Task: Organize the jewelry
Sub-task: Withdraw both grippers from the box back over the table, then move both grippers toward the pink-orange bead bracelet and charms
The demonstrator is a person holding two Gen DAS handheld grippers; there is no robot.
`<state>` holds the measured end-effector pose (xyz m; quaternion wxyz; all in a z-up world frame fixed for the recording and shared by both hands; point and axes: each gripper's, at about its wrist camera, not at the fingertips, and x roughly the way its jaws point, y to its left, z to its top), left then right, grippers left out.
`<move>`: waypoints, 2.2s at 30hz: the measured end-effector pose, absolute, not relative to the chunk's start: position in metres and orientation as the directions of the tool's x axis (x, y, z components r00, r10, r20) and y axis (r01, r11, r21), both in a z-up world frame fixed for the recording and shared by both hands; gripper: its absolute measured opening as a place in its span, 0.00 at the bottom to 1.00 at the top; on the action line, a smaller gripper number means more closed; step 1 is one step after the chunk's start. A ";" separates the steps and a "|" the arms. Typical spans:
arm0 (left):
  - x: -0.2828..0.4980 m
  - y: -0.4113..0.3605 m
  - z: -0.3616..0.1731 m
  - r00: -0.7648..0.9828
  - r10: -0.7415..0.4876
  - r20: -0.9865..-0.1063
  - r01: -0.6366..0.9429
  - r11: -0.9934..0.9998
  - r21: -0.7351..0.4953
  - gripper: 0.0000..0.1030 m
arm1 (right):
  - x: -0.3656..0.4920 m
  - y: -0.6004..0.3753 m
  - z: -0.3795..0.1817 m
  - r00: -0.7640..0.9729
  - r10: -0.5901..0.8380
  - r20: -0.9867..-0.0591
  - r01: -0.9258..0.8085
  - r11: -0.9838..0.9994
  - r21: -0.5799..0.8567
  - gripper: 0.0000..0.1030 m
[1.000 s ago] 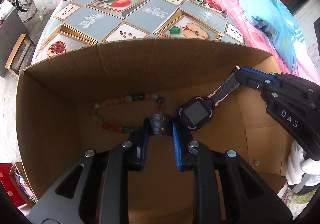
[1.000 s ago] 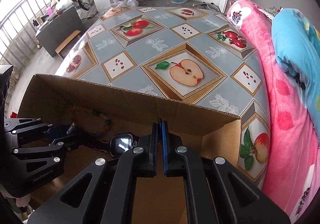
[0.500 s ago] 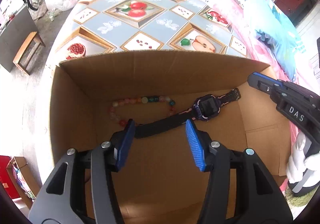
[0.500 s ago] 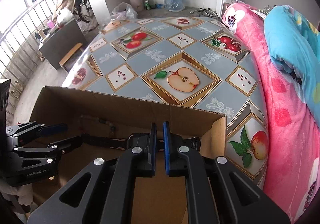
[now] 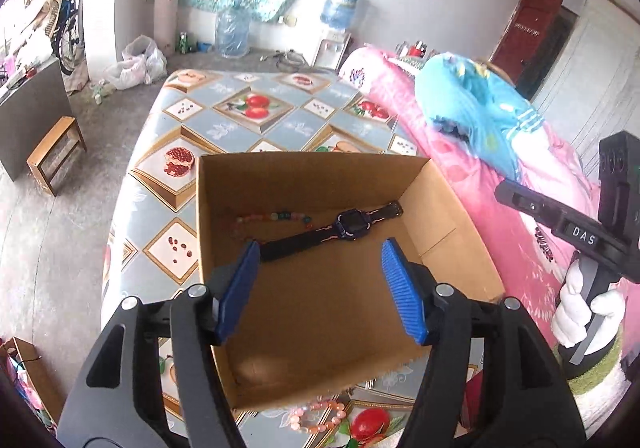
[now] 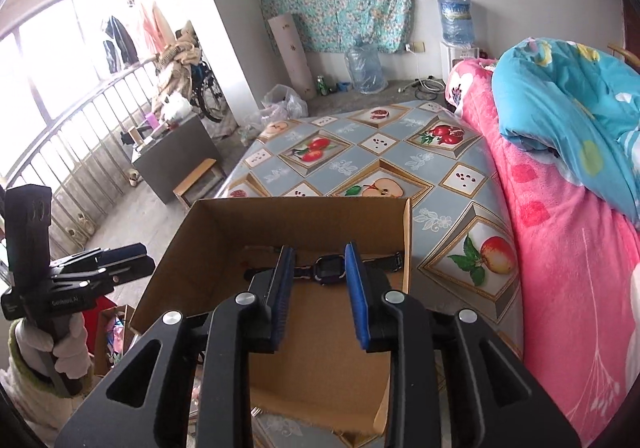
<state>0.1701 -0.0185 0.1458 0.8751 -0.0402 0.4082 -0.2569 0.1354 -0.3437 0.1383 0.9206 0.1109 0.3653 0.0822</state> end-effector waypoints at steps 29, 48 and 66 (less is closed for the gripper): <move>0.039 0.010 0.002 0.540 -0.227 -0.810 0.315 0.947 -0.055 0.73 | 0.014 -0.249 -0.023 0.434 0.173 -0.884 -0.004 0.982 0.190 0.57; 0.061 0.001 -0.009 0.539 -0.267 -0.799 0.370 0.927 -0.060 0.57 | 0.041 -0.206 -0.030 0.484 0.030 -0.875 -0.052 0.999 0.005 0.72; 0.065 0.011 -0.008 0.547 -0.276 -0.790 0.359 0.930 -0.076 0.57 | 0.043 -0.205 -0.036 0.466 0.051 -0.883 -0.068 0.997 0.022 0.94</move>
